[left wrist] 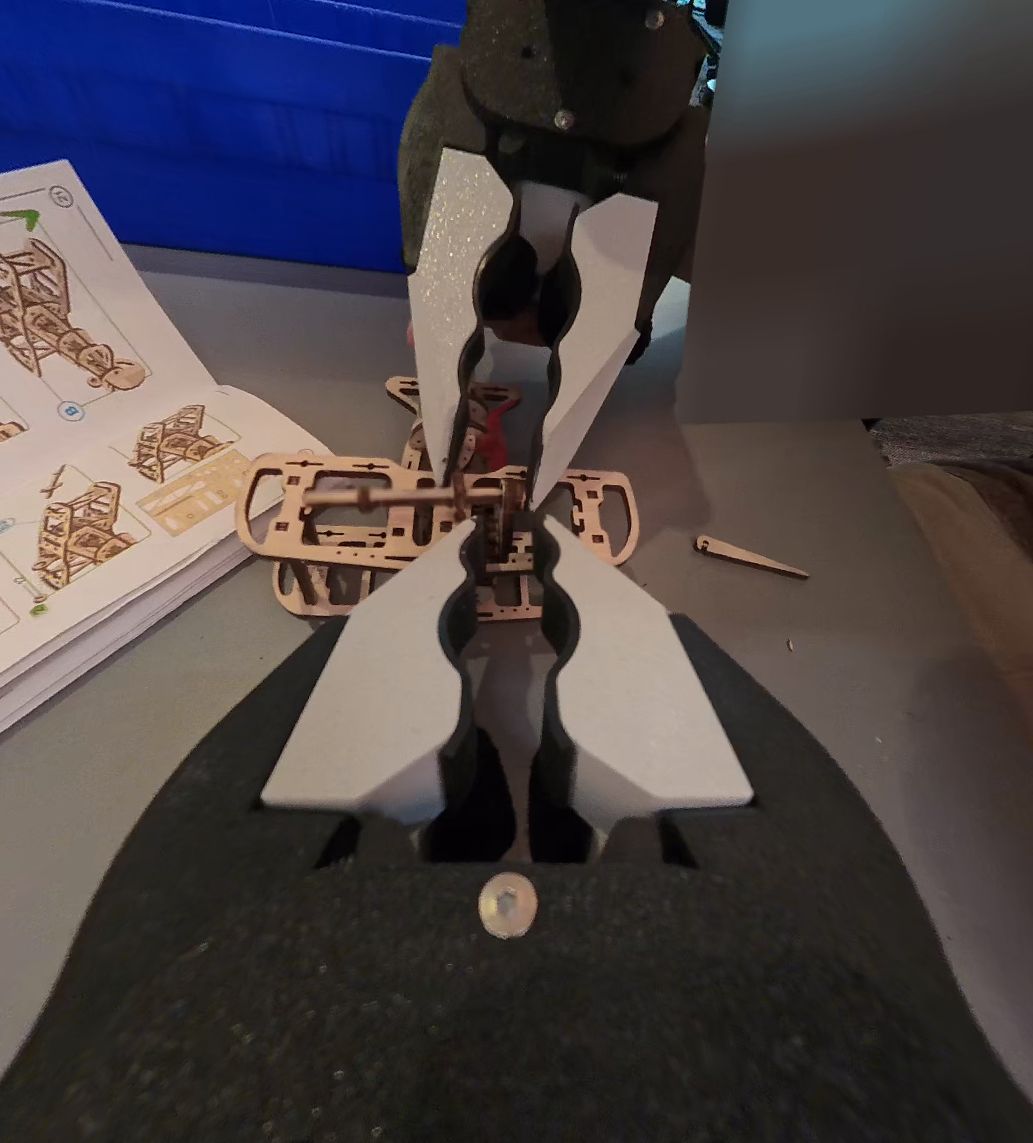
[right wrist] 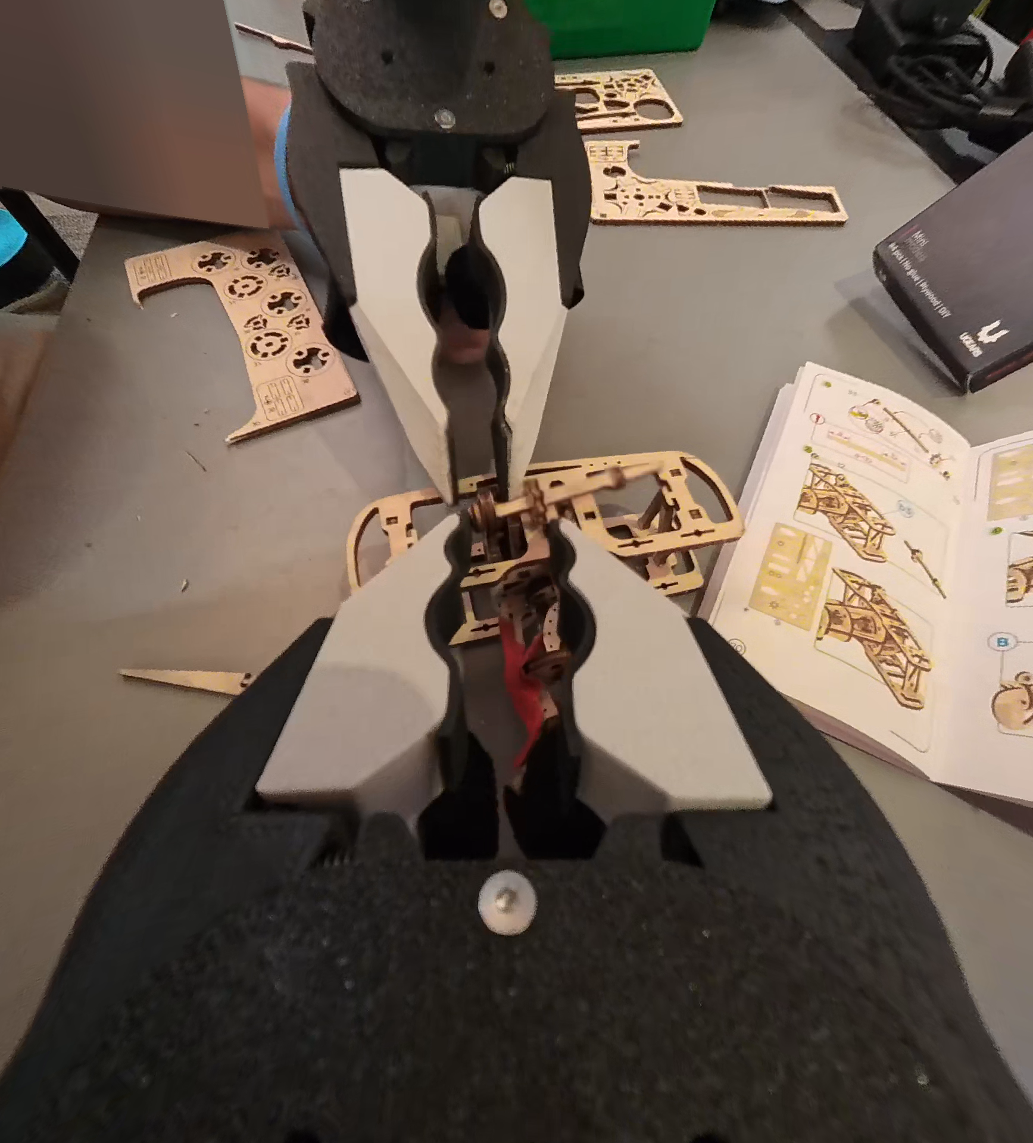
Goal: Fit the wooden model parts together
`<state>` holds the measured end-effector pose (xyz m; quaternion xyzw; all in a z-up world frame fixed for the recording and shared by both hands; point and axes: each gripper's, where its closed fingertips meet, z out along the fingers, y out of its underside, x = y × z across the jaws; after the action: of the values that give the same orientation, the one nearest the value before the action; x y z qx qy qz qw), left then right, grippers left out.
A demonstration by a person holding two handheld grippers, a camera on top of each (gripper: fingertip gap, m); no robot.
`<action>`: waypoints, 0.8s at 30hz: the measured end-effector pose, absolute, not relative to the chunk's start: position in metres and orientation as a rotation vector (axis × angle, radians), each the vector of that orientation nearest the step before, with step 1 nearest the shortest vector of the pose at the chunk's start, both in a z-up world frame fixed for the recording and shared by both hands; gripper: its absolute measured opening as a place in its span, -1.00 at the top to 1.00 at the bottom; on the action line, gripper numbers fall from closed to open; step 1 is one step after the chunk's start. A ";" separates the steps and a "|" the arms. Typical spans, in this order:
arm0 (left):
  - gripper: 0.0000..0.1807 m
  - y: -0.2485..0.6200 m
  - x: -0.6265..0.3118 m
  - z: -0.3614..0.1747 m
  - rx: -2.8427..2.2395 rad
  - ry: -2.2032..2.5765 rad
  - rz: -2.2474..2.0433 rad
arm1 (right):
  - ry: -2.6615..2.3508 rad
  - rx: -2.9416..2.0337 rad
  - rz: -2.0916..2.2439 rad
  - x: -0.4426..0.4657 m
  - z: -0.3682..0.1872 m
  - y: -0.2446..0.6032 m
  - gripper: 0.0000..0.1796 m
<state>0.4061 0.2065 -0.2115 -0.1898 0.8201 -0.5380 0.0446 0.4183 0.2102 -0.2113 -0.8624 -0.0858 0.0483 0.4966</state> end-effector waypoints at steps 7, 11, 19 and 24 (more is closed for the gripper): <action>0.92 0.206 0.409 -0.212 -0.588 2.497 -1.636 | -0.229 -2.086 0.085 0.418 -0.211 0.211 0.75; 0.94 0.206 0.409 -0.212 -0.585 2.494 -1.629 | -0.233 -2.077 0.088 0.418 -0.211 0.211 0.75; 0.88 0.206 0.407 -0.211 -0.578 2.505 -1.646 | -0.229 -2.052 0.085 0.419 -0.210 0.211 0.76; 0.86 0.206 0.407 -0.211 -0.569 2.503 -1.643 | -0.227 -2.053 0.084 0.419 -0.210 0.211 0.76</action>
<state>0.4066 0.2055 -0.2112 -0.1865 0.8205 -0.5384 0.0470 0.4186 0.2110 -0.2097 -0.8532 -0.0945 0.0349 0.5117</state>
